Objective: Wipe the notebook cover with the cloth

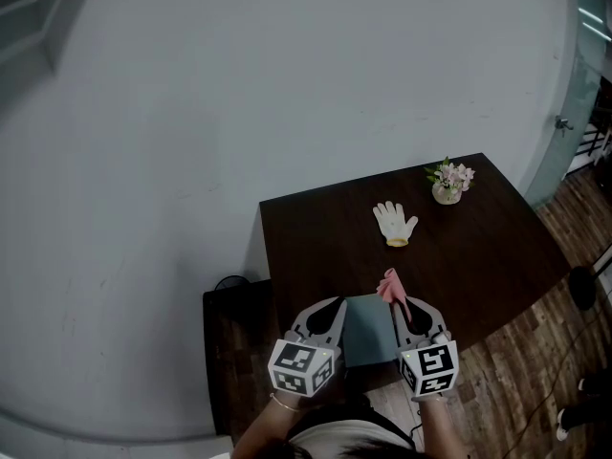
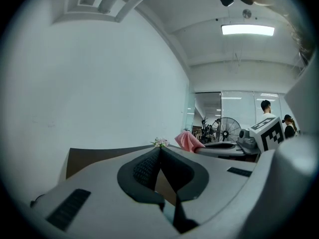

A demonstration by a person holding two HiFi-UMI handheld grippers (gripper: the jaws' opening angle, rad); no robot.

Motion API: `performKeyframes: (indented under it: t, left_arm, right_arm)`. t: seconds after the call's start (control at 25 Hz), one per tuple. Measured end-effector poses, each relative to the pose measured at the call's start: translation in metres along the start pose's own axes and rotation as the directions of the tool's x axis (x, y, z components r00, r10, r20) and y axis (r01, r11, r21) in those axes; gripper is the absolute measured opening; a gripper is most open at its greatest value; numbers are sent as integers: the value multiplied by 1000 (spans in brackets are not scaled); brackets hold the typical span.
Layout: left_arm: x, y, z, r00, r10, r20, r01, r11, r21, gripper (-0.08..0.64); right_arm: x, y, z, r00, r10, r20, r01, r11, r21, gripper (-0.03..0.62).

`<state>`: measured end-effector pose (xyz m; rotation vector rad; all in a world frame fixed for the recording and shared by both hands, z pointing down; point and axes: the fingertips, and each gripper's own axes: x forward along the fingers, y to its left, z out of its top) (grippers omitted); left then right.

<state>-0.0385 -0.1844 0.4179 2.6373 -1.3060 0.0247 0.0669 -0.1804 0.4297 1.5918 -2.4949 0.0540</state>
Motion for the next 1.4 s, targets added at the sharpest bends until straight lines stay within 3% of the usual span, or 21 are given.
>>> performKeyframes:
  t: [1.4]
  left_arm:
    - [5, -7, 38, 997, 19, 81, -19, 1000, -1, 18]
  right_arm:
    - [3, -5, 25, 998, -17, 53, 18, 1000, -19, 32]
